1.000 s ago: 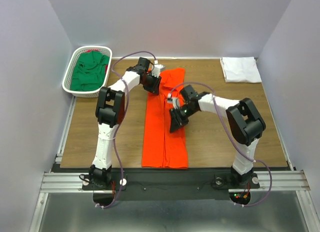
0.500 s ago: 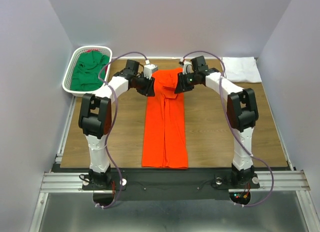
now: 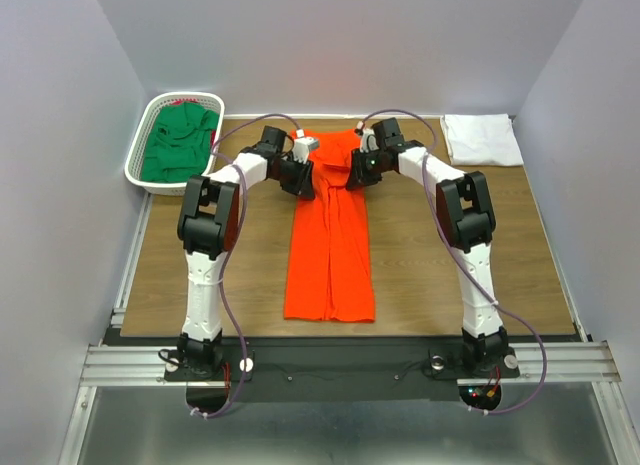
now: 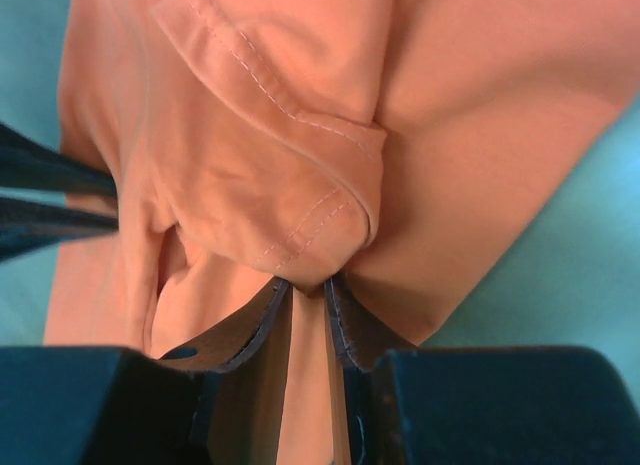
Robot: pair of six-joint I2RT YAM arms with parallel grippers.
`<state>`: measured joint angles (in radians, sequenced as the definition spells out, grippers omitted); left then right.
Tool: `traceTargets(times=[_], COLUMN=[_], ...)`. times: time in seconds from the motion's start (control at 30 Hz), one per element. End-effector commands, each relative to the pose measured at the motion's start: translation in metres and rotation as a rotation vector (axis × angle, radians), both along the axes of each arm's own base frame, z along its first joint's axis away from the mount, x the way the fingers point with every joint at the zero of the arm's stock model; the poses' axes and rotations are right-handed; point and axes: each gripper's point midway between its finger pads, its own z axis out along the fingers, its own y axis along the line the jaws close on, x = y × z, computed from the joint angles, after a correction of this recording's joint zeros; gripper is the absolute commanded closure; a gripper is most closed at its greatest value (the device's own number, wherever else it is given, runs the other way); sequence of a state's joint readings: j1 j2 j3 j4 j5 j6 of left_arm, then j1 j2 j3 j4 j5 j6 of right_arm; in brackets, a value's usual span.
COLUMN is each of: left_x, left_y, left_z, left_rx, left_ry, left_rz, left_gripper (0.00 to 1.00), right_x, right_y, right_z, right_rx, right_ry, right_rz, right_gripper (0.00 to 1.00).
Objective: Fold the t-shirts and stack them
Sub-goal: Fold the tshirt
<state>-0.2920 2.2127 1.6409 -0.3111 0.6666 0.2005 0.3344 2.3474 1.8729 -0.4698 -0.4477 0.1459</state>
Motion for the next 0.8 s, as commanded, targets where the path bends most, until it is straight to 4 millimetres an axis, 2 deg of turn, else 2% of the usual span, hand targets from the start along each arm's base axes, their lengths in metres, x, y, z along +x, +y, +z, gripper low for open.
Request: traceTargets(times=[0.0,0.03,0.07,0.1,0.13,0.17,0.2,0.23,0.3,0.33,0.37,0.4,0.43,0.47,0.5,0.53,0.57,0.6,0.63,0.67,0.7,0.73,0.77], left_x=[0.033,0.053,0.057,0.064,0.079,0.085,0.090,0.098,0.104,0.105,0.103,0.099,0.088,0.082,0.069,0.047,0.032,0.020,-0.003,-0.013,-0.032,-0.056,-0.071], left_y=[0.011,0.010,0.014,0.014,0.009,0.009,0.008,0.006,0.004,0.004,0.005,0.007,0.008,0.010,0.015,0.020,0.025,0.030,0.038,0.041,0.046,0.050,0.054], left_z=[-0.020,-0.006,-0.019,-0.017,0.001,0.000,0.009,0.024,0.056,0.069,0.083,0.116,0.118,0.130,0.172,0.152,0.195,0.200,0.170,0.175,0.195,0.166,0.178], left_rx=[0.032,0.020,0.033,0.032,0.006,-0.001,-0.012,-0.026,-0.043,-0.048,-0.050,-0.054,-0.048,-0.049,-0.049,-0.033,-0.041,-0.020,0.008,0.010,0.012,0.027,0.042], left_ry=[0.010,-0.037,-0.012,-0.021,-0.064,-0.069,-0.087,-0.122,-0.192,-0.222,-0.246,-0.319,-0.314,-0.348,-0.452,-0.408,-0.531,-0.577,-0.533,-0.571,-0.635,-0.591,-0.665], left_rz=[0.045,0.051,0.061,0.059,0.054,0.056,0.057,0.056,0.049,0.042,0.033,0.010,-0.005,-0.016,-0.041,-0.058,-0.071,-0.093,-0.107,-0.118,-0.131,-0.170,-0.209], left_gripper=[0.67,0.67,0.66,0.65,0.64,0.62,0.58,0.56,0.51,0.50,0.48,0.48,0.47,0.47,0.46,0.46,0.45,0.43,0.42,0.42,0.42,0.42,0.42], right_x=[0.058,0.063,0.080,0.087,0.093,0.099,0.104,0.111,0.107,0.103,0.097,0.091,0.075,0.065,0.052,0.036,0.019,0.000,-0.016,-0.031,-0.049,-0.068,-0.096], right_y=[-0.029,-0.032,-0.033,-0.033,-0.034,-0.035,-0.035,-0.029,-0.015,-0.011,-0.006,-0.003,0.002,0.004,0.003,0.004,0.000,-0.004,-0.009,-0.005,-0.009,-0.016,-0.012], right_z=[-0.014,-0.024,-0.013,-0.011,-0.019,-0.015,-0.010,0.006,0.034,0.062,0.082,0.100,0.106,0.127,0.170,0.186,0.179,0.211,0.210,0.209,0.191,0.193,0.165], right_rx=[-0.062,-0.070,-0.060,-0.056,-0.060,-0.059,-0.049,-0.017,0.051,0.086,0.120,0.147,0.185,0.210,0.228,0.243,0.222,0.212,0.185,0.157,0.100,0.044,-0.003], right_ry=[-0.096,-0.091,-0.137,-0.152,-0.155,-0.177,-0.193,-0.226,-0.257,-0.286,-0.301,-0.316,-0.292,-0.312,-0.387,-0.400,-0.388,-0.460,-0.442,-0.442,-0.426,-0.420,-0.371], right_rz=[-0.137,-0.144,-0.151,-0.153,-0.155,-0.153,-0.149,-0.131,-0.064,-0.041,-0.013,0.012,0.057,0.088,0.130,0.170,0.202,0.240,0.257,0.288,0.333,0.342,0.407], right_gripper=[0.74,0.74,0.74,0.73,0.73,0.71,0.70,0.69,0.62,0.57,0.53,0.46,0.43,0.39,0.33,0.29,0.24,0.24,0.24,0.24,0.28,0.29,0.33])
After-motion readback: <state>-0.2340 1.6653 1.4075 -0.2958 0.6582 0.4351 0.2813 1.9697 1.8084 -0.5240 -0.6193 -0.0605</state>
